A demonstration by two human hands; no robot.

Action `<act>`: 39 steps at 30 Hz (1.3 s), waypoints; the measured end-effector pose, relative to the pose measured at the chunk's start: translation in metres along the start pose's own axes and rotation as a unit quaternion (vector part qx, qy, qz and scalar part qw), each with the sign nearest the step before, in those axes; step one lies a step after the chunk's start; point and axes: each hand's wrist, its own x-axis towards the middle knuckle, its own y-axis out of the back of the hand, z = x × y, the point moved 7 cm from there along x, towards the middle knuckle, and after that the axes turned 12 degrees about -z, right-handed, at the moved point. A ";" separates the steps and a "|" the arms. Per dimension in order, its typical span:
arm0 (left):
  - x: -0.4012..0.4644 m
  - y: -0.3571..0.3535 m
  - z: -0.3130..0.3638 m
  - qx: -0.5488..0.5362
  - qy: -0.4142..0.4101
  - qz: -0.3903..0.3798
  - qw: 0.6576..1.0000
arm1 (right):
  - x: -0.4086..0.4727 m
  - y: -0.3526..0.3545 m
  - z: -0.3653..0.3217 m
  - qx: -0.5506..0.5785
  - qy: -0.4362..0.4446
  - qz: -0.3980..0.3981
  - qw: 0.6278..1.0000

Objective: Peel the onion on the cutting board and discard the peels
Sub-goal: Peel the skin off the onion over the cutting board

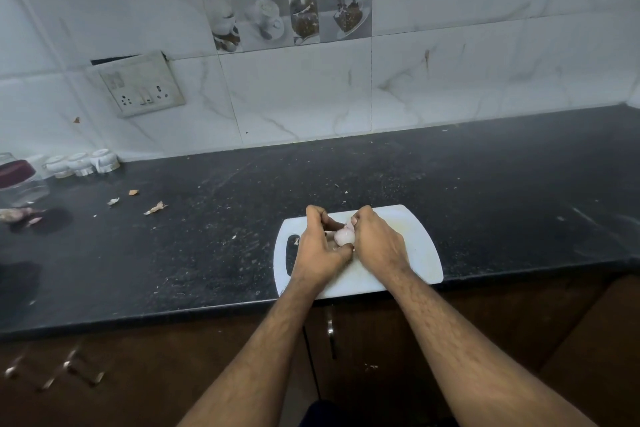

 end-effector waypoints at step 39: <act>0.004 0.007 -0.019 -0.089 0.006 0.042 0.995 | 0.003 -0.005 0.006 0.203 0.140 -0.037 0.968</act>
